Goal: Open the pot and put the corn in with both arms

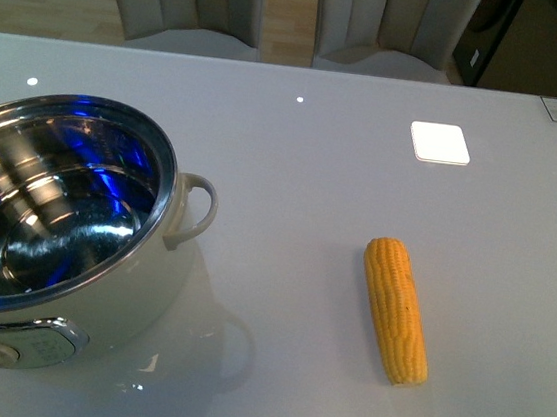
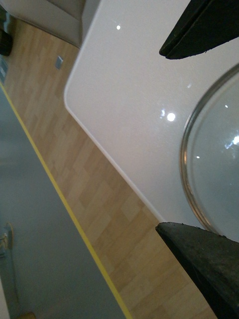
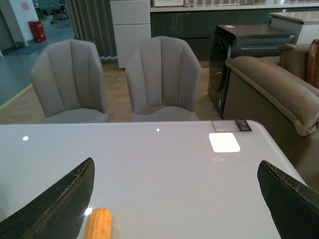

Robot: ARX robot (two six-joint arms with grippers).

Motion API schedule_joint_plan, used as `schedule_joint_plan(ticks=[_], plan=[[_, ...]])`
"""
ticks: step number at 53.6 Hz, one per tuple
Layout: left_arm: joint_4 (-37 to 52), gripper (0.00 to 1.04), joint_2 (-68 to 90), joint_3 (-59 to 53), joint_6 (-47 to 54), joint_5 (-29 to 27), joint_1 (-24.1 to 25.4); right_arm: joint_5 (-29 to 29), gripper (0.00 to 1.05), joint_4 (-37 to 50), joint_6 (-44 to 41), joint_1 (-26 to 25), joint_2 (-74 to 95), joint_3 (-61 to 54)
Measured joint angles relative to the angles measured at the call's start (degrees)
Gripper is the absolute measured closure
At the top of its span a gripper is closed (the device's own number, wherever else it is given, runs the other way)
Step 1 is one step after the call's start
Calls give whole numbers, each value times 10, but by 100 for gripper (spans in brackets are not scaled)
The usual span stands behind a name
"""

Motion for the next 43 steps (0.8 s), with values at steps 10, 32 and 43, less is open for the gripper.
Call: schedule_joint_plan(ticks=[10, 32, 43], plan=[[-19, 7, -155, -59, 3, 22, -9, 0, 9, 0, 0, 0, 0, 0], [105, 61, -203, -181, 22, 278, -41, 0, 9, 0, 0, 0, 0, 0], [71, 101, -405, -347, 29, 193, -148, -2, 9, 0, 0, 0, -1, 0]])
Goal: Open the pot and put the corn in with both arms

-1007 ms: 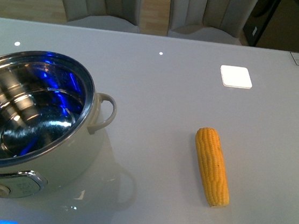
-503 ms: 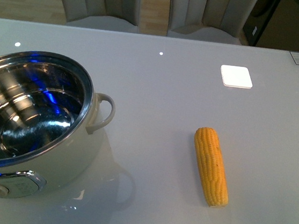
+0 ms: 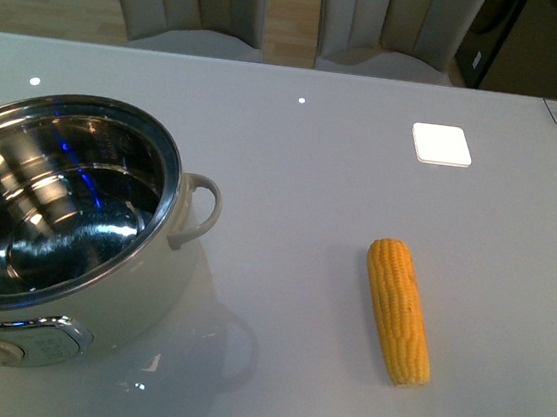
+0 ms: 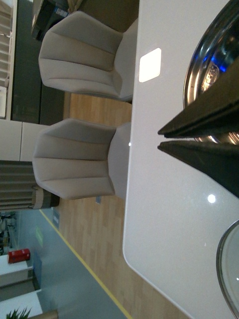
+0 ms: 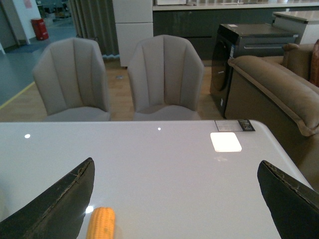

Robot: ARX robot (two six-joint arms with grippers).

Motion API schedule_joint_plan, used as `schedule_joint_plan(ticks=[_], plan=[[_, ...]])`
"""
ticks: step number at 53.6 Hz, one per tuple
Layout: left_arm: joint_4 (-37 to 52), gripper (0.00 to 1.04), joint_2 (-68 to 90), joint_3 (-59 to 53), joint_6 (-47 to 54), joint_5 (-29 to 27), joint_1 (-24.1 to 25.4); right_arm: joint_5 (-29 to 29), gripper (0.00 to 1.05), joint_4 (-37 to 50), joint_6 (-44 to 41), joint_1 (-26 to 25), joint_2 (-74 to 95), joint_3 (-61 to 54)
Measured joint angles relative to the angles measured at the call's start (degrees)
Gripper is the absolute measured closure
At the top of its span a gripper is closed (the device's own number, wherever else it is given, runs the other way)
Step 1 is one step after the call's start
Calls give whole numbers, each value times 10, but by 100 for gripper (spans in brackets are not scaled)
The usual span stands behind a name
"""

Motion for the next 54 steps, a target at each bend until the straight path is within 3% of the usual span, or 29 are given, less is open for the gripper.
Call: schedule_joint_plan(ticks=[18, 30, 34, 54], plan=[[-150, 101, -229, -79, 2, -82, -78, 2, 9, 0, 0, 0, 0, 0], [-325, 101, -417, -85, 2, -115, -113, 2, 9, 0, 0, 0, 0, 0], [-359, 101, -453, -91, 2, -163, -147, 2, 9, 0, 0, 0, 0, 0], [-502, 101, -614, -95, 2, -170, -169, 2, 9, 0, 0, 0, 0, 0]])
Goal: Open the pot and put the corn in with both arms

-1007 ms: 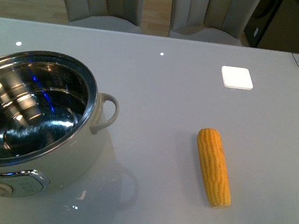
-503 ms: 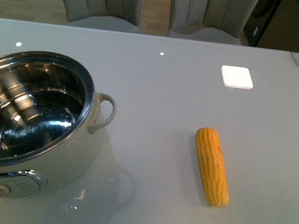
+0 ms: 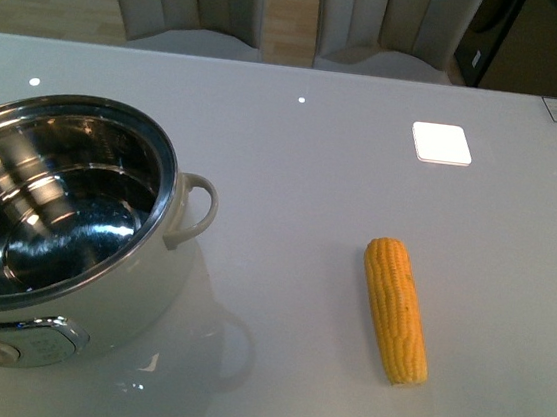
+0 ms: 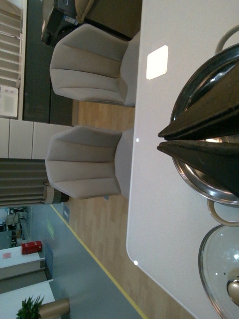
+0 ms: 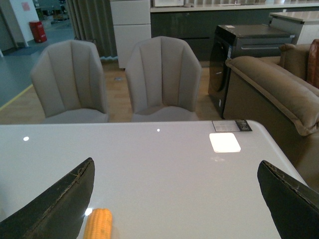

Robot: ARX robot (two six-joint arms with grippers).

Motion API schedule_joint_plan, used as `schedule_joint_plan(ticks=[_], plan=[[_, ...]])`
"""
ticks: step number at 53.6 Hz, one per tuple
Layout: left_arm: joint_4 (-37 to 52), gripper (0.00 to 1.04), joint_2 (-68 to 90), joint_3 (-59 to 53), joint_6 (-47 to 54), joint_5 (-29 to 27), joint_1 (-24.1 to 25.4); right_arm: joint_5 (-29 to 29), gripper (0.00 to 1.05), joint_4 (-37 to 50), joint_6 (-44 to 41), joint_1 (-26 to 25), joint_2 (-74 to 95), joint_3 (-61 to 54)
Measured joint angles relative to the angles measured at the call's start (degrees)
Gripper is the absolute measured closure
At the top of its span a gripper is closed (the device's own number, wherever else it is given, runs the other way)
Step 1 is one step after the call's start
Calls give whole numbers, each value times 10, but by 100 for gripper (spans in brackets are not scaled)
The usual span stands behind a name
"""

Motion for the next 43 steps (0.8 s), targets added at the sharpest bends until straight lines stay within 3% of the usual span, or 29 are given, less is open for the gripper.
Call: schedule_joint_plan(ticks=[43], plan=[[-160, 101, -162, 0, 0, 0, 0, 0, 9, 0, 0, 0, 0, 0]])
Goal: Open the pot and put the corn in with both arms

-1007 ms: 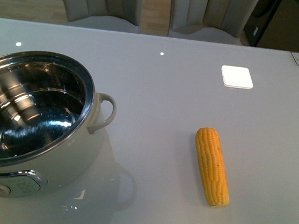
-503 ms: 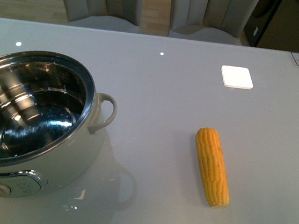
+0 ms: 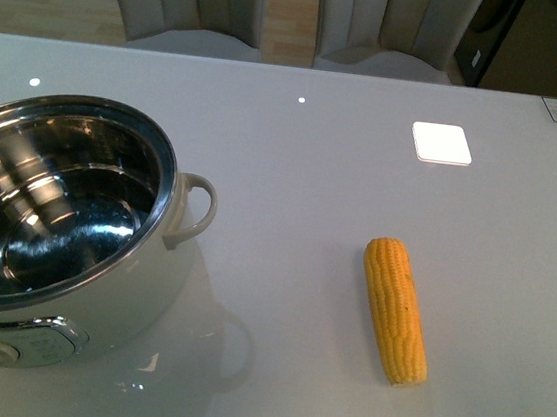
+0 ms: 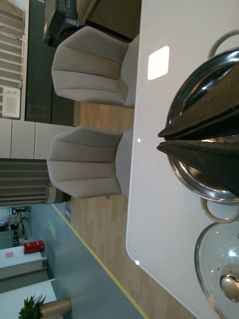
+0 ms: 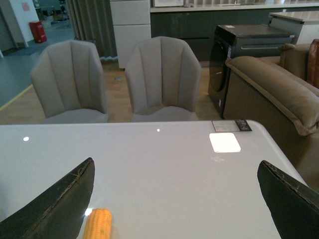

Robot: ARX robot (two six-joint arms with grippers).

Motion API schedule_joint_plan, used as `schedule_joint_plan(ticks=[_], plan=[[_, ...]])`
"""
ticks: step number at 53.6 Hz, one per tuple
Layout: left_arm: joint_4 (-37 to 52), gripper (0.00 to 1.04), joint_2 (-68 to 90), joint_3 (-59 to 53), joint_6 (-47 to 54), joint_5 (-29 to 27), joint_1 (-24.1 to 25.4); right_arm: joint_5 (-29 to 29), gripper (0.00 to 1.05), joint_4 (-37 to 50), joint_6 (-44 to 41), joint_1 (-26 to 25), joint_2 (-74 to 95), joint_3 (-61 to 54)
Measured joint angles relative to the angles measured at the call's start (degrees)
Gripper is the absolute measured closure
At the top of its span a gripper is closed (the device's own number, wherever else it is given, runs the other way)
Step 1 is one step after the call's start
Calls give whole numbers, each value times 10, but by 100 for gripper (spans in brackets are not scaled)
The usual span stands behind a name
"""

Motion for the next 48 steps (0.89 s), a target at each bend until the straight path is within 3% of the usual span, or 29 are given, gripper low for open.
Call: schedule_joint_plan(ticks=[7, 22, 35, 48], plan=[[-95, 101, -80, 0, 0, 0, 0, 0, 9, 0, 0, 0, 0, 0], [-101, 101, -99, 0, 0, 0, 0, 0, 9, 0, 0, 0, 0, 0], [-102, 62, -99, 0, 0, 0, 0, 0, 9, 0, 0, 0, 0, 0], [-102, 12, -99, 0, 0, 0, 0, 0, 9, 0, 0, 0, 0, 0]])
